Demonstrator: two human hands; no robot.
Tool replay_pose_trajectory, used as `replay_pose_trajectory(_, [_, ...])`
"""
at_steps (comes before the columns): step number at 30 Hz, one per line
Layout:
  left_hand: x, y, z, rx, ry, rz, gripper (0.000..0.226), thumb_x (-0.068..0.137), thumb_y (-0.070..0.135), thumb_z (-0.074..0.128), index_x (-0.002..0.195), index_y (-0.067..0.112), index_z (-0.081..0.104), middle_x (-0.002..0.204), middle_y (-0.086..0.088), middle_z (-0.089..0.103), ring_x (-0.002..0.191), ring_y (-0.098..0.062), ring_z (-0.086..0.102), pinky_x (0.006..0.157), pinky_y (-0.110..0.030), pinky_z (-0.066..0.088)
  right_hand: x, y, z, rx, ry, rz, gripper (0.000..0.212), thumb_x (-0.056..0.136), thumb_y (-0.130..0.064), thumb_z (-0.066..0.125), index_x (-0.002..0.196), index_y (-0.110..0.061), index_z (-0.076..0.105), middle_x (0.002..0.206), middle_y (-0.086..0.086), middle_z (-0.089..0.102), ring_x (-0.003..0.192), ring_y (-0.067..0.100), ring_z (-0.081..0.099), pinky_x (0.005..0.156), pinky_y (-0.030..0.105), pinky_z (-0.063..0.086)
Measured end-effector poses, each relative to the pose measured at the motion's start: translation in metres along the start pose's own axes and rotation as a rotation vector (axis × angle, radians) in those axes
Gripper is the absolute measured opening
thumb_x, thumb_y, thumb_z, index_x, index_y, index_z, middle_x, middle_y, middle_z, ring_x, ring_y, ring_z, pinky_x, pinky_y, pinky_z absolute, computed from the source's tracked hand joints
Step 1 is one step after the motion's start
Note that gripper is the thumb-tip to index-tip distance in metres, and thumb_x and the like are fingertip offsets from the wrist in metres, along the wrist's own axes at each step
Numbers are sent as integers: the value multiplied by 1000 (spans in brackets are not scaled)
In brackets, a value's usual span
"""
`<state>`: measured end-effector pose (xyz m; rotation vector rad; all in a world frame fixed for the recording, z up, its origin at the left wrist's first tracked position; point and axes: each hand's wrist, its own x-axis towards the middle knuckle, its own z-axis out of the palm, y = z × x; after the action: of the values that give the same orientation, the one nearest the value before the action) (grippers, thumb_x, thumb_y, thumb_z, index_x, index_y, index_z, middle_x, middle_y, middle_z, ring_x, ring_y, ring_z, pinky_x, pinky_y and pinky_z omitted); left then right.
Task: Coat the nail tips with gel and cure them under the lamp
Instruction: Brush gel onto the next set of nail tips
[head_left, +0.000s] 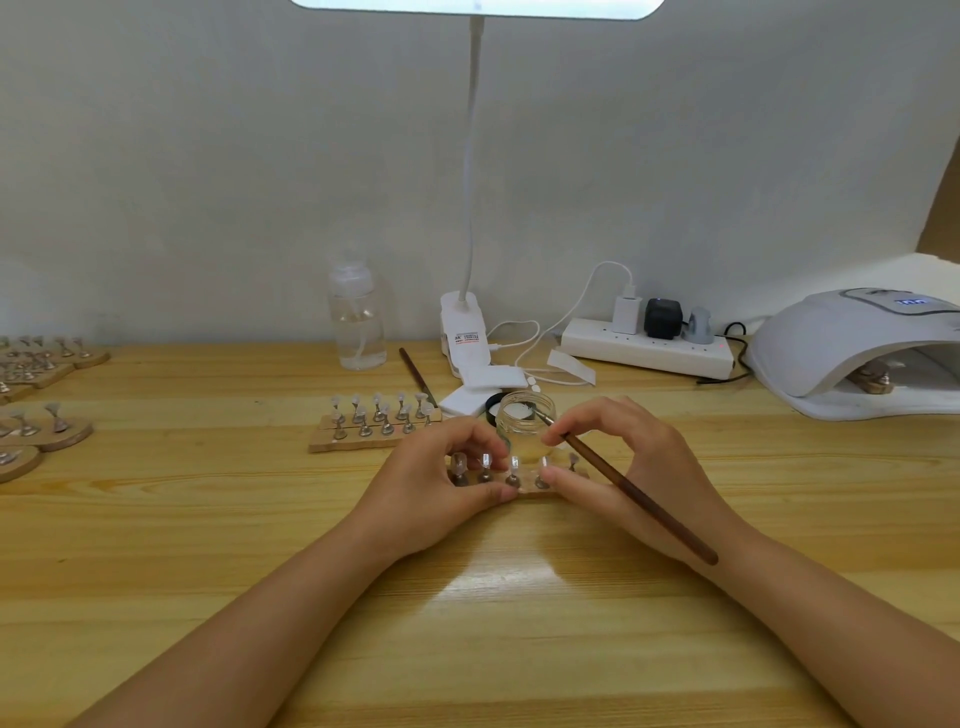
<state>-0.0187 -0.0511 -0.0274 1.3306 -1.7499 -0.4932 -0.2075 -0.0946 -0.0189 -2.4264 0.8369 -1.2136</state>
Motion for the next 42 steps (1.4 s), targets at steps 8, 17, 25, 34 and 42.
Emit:
replay_pose_trajectory(8, [0,-1,0,13,9,-7,23,67,13,78,81,23,63,79,10,64,75,-2,55,67,-11,43,0,2,3,-41,-61,-12,21,73,-17,76,92,-21,66,89,-10,65,89,10,59,85,41,47])
replay_pose_trajectory(17, [1,-5,1,-27,35,-66,31,66,14,80,82,31,59,75,13,66,75,3,60,71,-12,46,0,-1,10,-131,47,-200,18,66,-18,72,83,-14,68,79,-4,67,76,13,62,71,39,51])
replay_pose_trajectory(25, [-2,1,3,175,157,159,31,67,43,72,93,44,54,92,22,59,89,2,53,83,-25,41,-2,-7,12,-33,165,-170,21,74,-27,67,88,-12,66,82,-2,65,79,8,57,73,33,51])
replay_pose_trajectory(34, [-3,3,5,199,212,356,13,73,25,67,83,20,74,86,17,61,84,1,51,78,-37,39,-4,-15,17,-39,179,-224,23,76,-28,61,91,-11,66,82,-2,64,77,11,60,68,37,52])
replay_pose_trajectory(42, [-2,2,5,99,331,344,13,76,26,68,88,24,71,81,13,65,78,-2,57,74,-47,47,-2,-17,12,156,238,-42,25,78,-39,61,90,-18,65,85,-10,67,80,3,62,74,14,47])
